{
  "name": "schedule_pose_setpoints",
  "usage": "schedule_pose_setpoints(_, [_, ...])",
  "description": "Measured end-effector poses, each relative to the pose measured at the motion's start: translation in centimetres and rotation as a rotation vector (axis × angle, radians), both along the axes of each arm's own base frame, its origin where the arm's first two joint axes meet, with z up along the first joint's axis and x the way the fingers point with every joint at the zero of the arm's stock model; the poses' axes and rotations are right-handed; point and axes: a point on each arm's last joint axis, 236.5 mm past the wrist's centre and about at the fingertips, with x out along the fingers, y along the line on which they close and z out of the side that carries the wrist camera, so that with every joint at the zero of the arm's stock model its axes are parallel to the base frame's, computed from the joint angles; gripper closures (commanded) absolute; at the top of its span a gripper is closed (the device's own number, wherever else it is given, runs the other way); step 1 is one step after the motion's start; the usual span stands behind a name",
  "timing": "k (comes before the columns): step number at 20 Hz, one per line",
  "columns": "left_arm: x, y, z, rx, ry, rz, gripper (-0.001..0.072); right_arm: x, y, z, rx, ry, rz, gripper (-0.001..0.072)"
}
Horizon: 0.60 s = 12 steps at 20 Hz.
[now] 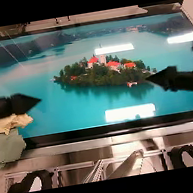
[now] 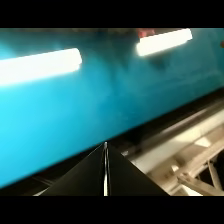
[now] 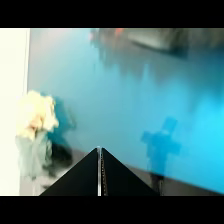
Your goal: Fold the shirts.
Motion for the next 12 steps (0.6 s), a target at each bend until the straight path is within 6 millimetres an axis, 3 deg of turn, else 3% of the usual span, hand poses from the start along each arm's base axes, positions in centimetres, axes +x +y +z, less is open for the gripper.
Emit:
schedule_pose_setpoints(3, [-4.2,-0.8,-2.6,-0.026,0.03,0.02,0.0693,-1.8,2.6,-2.6,-0.001,0.037,0.067,0.0669])
schedule_pose_setpoints(5, [-5.8,-1.2,-3.4,-0.044,0.036,0.035,0.0693,-2.5,3.4,-3.4,-0.005,0.042,0.093,0.0669])
schedule_pose_setpoints(12, [-7.6,-1.6,-4.0,-0.07,0.034,0.069,0.0693,-3.1,4.1,-4.1,-0.01,0.046,0.121,0.0669])
